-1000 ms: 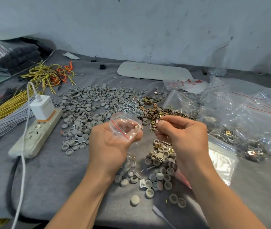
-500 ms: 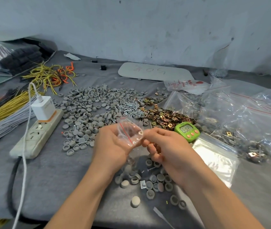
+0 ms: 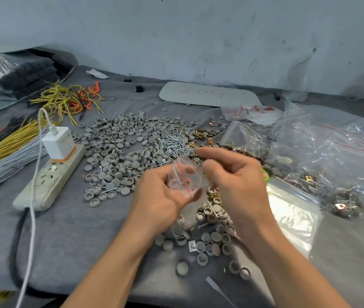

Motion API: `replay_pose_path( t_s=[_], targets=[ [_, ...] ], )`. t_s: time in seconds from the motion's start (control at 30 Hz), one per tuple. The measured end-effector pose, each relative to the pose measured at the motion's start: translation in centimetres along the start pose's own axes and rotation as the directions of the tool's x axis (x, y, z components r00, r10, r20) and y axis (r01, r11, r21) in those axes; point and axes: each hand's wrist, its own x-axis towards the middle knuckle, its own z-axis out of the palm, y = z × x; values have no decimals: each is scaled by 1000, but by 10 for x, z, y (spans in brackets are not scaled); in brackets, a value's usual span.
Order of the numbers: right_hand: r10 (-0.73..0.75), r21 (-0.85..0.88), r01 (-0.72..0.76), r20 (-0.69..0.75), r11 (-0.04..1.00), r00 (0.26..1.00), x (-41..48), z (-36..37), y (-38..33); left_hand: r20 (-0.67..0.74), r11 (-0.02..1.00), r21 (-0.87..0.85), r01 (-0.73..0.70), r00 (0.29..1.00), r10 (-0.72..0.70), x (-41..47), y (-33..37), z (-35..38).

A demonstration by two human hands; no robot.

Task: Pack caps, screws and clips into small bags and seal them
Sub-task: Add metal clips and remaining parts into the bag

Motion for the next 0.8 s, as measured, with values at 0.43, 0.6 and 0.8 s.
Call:
replay_pose_path(
  t_s=[0.43,0.6,0.8],
  targets=[
    [482,576,-531,253,621,839,6,-17,-1,-99,944,-329,32,993,-68,1,10,-4],
    [459,583,-543,303,604,835,3,-17,-5,-97,920,-388,54,990,-99,1,11,-3],
    [454,537,-545,305,644,837,2,-16,-4,-92,920,-389,36,993,-77,2,11,-3]
  ],
)
